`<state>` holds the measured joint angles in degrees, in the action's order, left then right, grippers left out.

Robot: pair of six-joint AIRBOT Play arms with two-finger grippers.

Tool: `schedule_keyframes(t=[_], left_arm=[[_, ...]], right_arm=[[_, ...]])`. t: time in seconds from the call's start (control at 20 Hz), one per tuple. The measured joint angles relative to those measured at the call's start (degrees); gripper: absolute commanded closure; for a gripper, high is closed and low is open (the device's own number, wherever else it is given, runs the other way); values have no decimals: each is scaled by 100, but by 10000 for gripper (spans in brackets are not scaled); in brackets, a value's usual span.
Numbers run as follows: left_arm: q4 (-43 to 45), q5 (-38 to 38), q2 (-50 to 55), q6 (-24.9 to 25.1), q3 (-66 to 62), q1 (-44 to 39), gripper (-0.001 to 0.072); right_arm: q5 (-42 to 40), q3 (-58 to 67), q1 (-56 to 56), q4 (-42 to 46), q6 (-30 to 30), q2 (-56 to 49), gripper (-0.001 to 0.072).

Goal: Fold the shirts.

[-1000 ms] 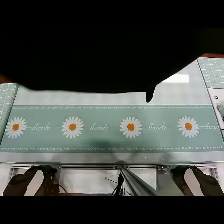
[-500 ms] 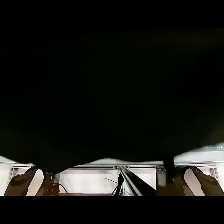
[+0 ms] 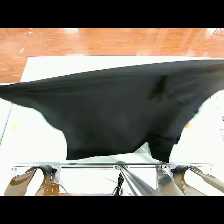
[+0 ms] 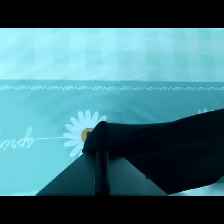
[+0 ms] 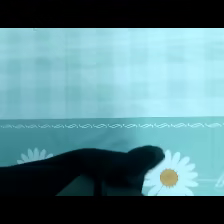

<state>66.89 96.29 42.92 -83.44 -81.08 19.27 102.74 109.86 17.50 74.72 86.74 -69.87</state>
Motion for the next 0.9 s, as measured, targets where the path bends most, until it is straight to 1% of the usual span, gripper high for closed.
schedule_keyframes(t=[0.05, 0.15, 0.4, 0.5, 0.7, 0.9], left_arm=[[-83, -378, 225, 79, 275, -52, 686], [-175, -1097, 756, 258, 586, -181, 685], [-393, -2837, 2247, 472, 710, -555, 685], [-474, -3493, 2754, 503, 710, -739, 685], [-566, -4516, 3626, 527, 710, -1147, 685], [-610, -5086, 4308, 542, 710, -1447, 685]], right_arm=[[-232, -46, -201, 144, -13, -302, 687], [-973, -114, -573, 372, -13, -898, 687], [-3051, -173, -1139, 654, 81, -2061, 687], [-3628, -179, -1246, 671, 101, -2435, 687], [-4183, -186, -1335, 658, 129, -3099, 687], [-4378, -186, -1353, 636, 133, -3620, 687]])
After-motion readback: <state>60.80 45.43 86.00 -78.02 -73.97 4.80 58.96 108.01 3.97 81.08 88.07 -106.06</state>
